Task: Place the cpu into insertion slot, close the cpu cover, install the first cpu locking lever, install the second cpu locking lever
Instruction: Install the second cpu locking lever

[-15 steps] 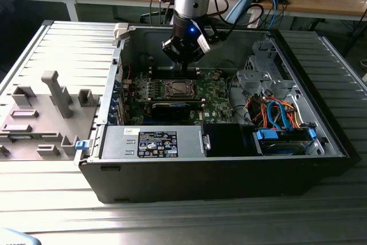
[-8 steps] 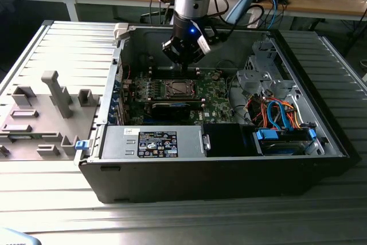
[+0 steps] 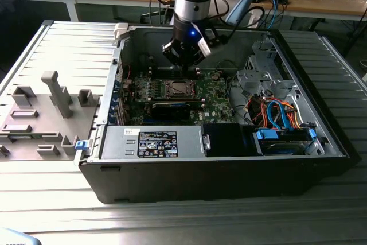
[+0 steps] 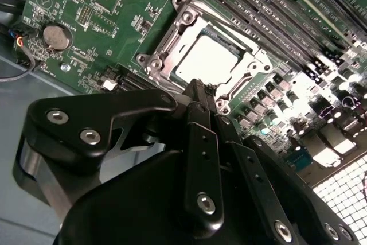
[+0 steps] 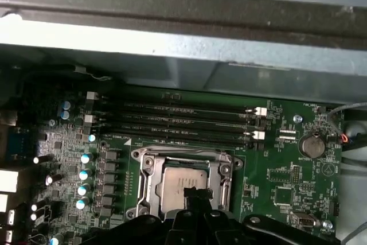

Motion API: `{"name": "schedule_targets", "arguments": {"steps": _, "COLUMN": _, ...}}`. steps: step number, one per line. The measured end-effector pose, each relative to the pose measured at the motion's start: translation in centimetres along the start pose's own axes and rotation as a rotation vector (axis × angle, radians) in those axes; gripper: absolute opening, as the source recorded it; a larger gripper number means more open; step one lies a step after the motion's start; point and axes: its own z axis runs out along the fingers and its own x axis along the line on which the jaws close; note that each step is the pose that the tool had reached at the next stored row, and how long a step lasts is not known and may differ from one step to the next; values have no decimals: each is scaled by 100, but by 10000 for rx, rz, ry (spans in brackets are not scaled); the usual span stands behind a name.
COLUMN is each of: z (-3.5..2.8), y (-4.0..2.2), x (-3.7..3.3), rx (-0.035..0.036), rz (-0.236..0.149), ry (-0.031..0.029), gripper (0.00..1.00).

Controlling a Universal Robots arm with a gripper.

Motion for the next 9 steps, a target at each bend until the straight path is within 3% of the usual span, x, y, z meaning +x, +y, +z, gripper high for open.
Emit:
{"name": "schedule_targets", "arguments": {"steps": 4, "z": -3, "y": -78, "x": 8, "rx": -31, "rz": -1, "ry": -4, "gripper": 11}}
{"name": "schedule_targets", "arguments": {"steps": 7, "z": -4, "y": -138, "x": 14, "rx": -85, "rz": 0, "ry": -8, "gripper": 11}}
{"name": "schedule_targets", "arguments": {"steps": 9, "z": -4, "y": -165, "x": 16, "rx": -159, "rz": -3, "ry": -16, "gripper": 11}}
